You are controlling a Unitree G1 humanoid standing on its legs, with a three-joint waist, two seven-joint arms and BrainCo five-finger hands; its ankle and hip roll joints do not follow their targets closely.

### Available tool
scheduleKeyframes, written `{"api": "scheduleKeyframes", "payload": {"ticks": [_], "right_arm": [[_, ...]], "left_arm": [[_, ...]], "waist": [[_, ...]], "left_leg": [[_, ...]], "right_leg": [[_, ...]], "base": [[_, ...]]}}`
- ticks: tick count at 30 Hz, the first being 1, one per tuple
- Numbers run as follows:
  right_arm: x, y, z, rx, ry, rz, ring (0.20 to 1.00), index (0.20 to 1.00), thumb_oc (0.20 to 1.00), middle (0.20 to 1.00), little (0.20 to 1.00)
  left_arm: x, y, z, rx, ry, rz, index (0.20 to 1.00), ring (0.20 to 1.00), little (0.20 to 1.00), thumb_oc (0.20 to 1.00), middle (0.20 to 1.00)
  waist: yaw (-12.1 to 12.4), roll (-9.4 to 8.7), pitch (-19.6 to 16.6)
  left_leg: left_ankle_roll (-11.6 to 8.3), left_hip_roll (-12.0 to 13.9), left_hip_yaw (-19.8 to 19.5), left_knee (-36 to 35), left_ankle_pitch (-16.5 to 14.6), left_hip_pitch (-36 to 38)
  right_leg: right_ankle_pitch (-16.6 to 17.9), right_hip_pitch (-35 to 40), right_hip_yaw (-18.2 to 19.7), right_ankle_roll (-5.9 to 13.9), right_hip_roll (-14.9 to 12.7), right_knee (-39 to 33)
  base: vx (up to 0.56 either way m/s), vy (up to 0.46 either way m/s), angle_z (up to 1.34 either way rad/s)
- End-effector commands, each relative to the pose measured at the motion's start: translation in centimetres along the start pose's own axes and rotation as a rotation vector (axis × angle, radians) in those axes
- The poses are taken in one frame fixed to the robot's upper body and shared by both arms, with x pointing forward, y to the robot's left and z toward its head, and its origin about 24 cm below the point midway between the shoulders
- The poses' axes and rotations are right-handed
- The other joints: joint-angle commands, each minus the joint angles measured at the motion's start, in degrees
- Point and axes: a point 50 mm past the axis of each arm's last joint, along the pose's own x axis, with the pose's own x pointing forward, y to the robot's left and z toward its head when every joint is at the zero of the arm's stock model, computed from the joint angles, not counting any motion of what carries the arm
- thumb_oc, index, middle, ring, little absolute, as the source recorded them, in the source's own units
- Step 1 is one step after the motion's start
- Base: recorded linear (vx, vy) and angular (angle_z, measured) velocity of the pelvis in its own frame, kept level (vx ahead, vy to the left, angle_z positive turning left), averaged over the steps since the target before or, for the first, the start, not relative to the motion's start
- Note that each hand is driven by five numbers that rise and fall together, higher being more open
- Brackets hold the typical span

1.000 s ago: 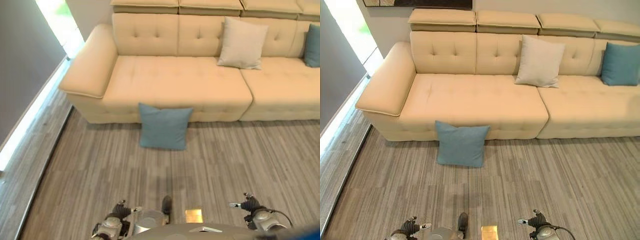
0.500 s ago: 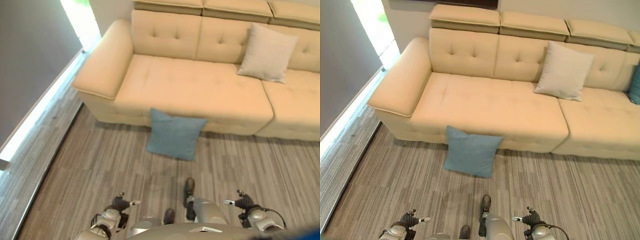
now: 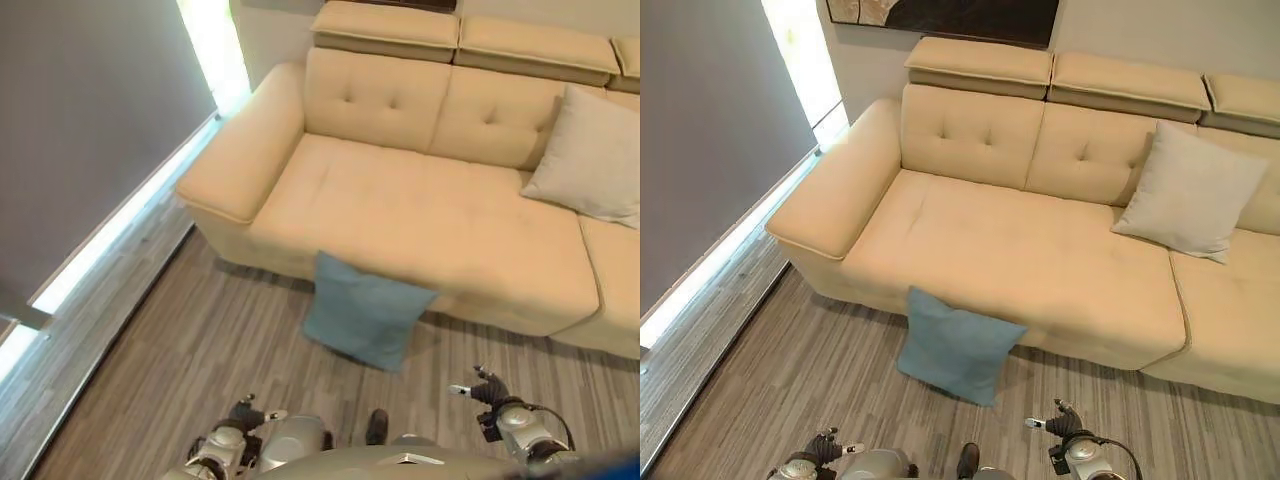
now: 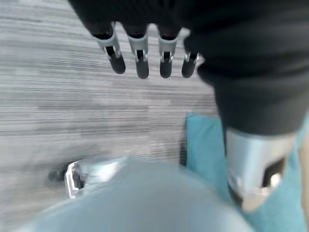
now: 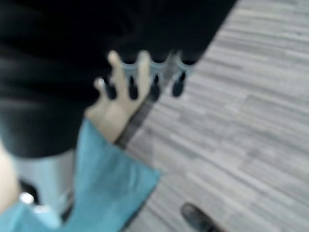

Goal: Pick up all the scattered cushions and arrange them neatly on the sofa.

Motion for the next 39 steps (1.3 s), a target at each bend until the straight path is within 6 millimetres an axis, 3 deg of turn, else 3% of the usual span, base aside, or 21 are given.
{"api": "scheduleKeyframes", "payload": {"ticks": [1, 3, 5, 10, 13, 16, 18, 21, 24, 26, 30, 31, 37, 38, 39], "right_arm": [[0.0, -2.3, -0.4, -0.007, 0.0, -0.067, 1.0, 1.0, 1.0, 1.0, 1.0], [0.0, -2.2, -0.6, -0.016, 0.011, -0.064, 1.0, 1.0, 1.0, 1.0, 1.0], [0.0, -2.1, -0.6, -0.014, 0.01, -0.063, 1.0, 1.0, 1.0, 1.0, 1.0], [0.0, -1.8, -0.4, -0.028, 0.003, -0.045, 1.0, 1.0, 1.0, 1.0, 1.0], [0.1, -1.4, 0.3, -0.025, -0.017, -0.032, 1.0, 1.0, 1.0, 1.0, 1.0], [0.5, -1.6, 2.3, -0.053, -0.078, -0.035, 1.0, 1.0, 1.0, 1.0, 1.0], [0.5, -1.6, 2.6, -0.052, -0.088, -0.035, 1.0, 1.0, 1.0, 1.0, 1.0], [0.5, -1.7, 2.9, -0.064, -0.103, -0.037, 1.0, 1.0, 1.0, 1.0, 1.0], [0.5, -1.8, 3.0, -0.065, -0.114, -0.04, 1.0, 1.0, 1.0, 1.0, 1.0], [0.6, -2.3, 3.5, -0.068, -0.128, -0.059, 1.0, 1.0, 1.0, 1.0, 1.0], [0.7, -3.5, 5.8, -0.051, -0.211, -0.12, 1.0, 1.0, 1.0, 1.0, 1.0], [0.7, -3.5, 5.8, -0.051, -0.211, -0.12, 1.0, 1.0, 1.0, 1.0, 1.0], [0.0, -6.4, 12.7, 0.015, -0.429, -0.335, 1.0, 1.0, 1.0, 1.0, 1.0], [-0.2, -6.7, 13.7, 0.027, -0.46, -0.365, 1.0, 1.0, 1.0, 1.0, 1.0], [-0.2, -6.7, 13.8, 0.027, -0.46, -0.365, 1.0, 1.0, 1.0, 1.0, 1.0]], "left_arm": [[0.1, -1.0, 1.4, 0.038, -0.06, -0.026, 1.0, 1.0, 1.0, 1.0, 1.0], [0.1, -0.9, 1.3, 0.029, -0.055, -0.018, 1.0, 1.0, 1.0, 1.0, 1.0], [0.1, -0.9, 1.2, 0.023, -0.051, -0.018, 1.0, 1.0, 1.0, 1.0, 1.0], [-0.1, -0.8, -0.4, 0.017, 0.001, -0.022, 1.0, 1.0, 1.0, 1.0, 1.0], [-0.2, -0.4, -1.1, 0.022, 0.021, -0.011, 1.0, 1.0, 1.0, 1.0, 1.0], [-0.2, 0.6, -0.9, -0.006, 0.007, 0.025, 1.0, 1.0, 1.0, 1.0, 1.0], [-0.2, 0.8, -0.7, -0.008, -0.001, 0.031, 1.0, 1.0, 1.0, 1.0, 1.0], [0.0, 1.3, -0.1, -0.003, -0.023, 0.045, 1.0, 1.0, 1.0, 1.0, 1.0], [0.1, 1.5, 0.7, -0.003, -0.055, 0.053, 1.0, 1.0, 1.0, 1.0, 1.0], [0.2, 1.6, 1.8, -0.025, -0.091, 0.063, 1.0, 1.0, 1.0, 1.0, 1.0], [0.3, 1.8, 6.9, -0.103, -0.265, 0.089, 1.0, 1.0, 1.0, 1.0, 1.0], [0.3, 1.8, 6.9, -0.103, -0.265, 0.089, 1.0, 1.0, 1.0, 1.0, 1.0], [-1.6, 3.1, 17.1, -0.294, -0.615, 0.17, 1.0, 1.0, 1.0, 1.0, 1.0], [-1.9, 3.4, 18.4, -0.305, -0.653, 0.186, 1.0, 1.0, 1.0, 1.0, 1.0], [-1.9, 3.4, 18.4, -0.305, -0.653, 0.186, 1.0, 1.0, 1.0, 1.0, 1.0]], "waist": [[0.39, -0.22, 1.22], [1.2, 0.57, 1.42], [1.43, 0.72, 1.38], [2.17, 1.42, -0.74], [2.67, 1.49, -0.88], [3.29, 2.56, 1.28], [3.35, 2.64, 1.52], [3.39, 2.1, 2.11], [3.07, 1.54, 2.19], [3.08, 1.15, 2.53], [2.31, 0.95, 5.45], [2.3, 0.95, 5.42], [-0.09, 2.64, 10.18], [-0.48, 2.97, 10.72], [-0.47, 2.97, 10.67]], "left_leg": [[1.56, 0.45, -1.65, -15.42, 3.58, 1.47], [0.09, 1.64, -4.33, -21.04, 8.79, -0.65], [0.04, 1.46, -4.57, -21.78, 8.85, -0.41], [0.97, -0.2, -5.09, -23.17, 6.73, 2.51], [2.44, -0.77, -2.74, -22.59, 4.91, 3.49], [5.1, -1.02, 0.02, -22.41, 3.09, 4.2], [5.18, -0.99, 0.24, -22.62, 2.83, 4.38], [4.75, -1.15, 0.56, -22.29, 1.82, 4.89], [4.45, -1.4, 0.1, -21.75, 1.62, 4.57], [3.82, -1.08, -0.1, -21.29, 1.69, 3.47], [2.62, -0.05, -1.17, -18.38, 2.11, -2.08], [2.62, -0.05, -1.17, -18.37, 2.11, -2.12], [1.91, 0.43, -1.61, -12.25, 2.71, -15.55], [1.9, 0.58, -1.43, -11.38, 2.79, -17.23], [1.9, 0.58, -1.43, -11.33, 2.77, -17.32]], "right_leg": [[-6.73, -0.51, 3.23, 9.31, -1.09, 6.32], [-8.6, 1.77, 4.51, 9.41, -0.61, 6.52], [-8.8, 2.02, 4.93, 9.6, -0.8, 6.67], [-8.76, 2.36, 6.88, 11.95, -3.59, 7.62], [-8.12, 0.78, 8.06, 13.36, -5.34, 9.1], [-3.81, -8.14, 8.71, 16.55, -8.01, 18.56], [-3.54, -9.12, 7.93, 16.57, -8.58, 18.55], [-2.72, -7.87, 2.09, 15.82, -11.25, 12.13], [-2.42, -7.63, 3.3, 15.78, -10.52, 10.78], [-1.92, -7.75, 2.59, 15.81, -10.55, 10.02], [-2.58, -11.25, 1.62, 14.61, -10.29, 11.63], [-2.58, -11.29, 1.62, 14.61, -10.29, 11.64], [-3.88, -26.5, 2.94, 13.24, -10.36, 19.99], [-4.0, -28.44, 3.39, 13.13, -10.39, 20.95], [-4.01, -28.53, 3.41, 13.13, -10.39, 20.99]], "base": [[0.22, 0.126, -0.04], [0.26, 0.19, -0.08], [0.14, 0.125, -0.24], [0.18, 0.221, -0.56], [0.07, 0.155, -0.6], [-0.04, 0.178, -0.52], [-0.04, 0.033, -0.8], [0.03, -0.062, -0.27], [0.03, -0.078, 0.22], [-0.03, -0.106, 0.37], [-0.12, -0.133, 0.19], [-0.14, -0.067, 0.21], [-0.22, -0.03, 0.02], [-0.12, 0.033, -0.04], [-0.1, 0.038, -0.12]]}}
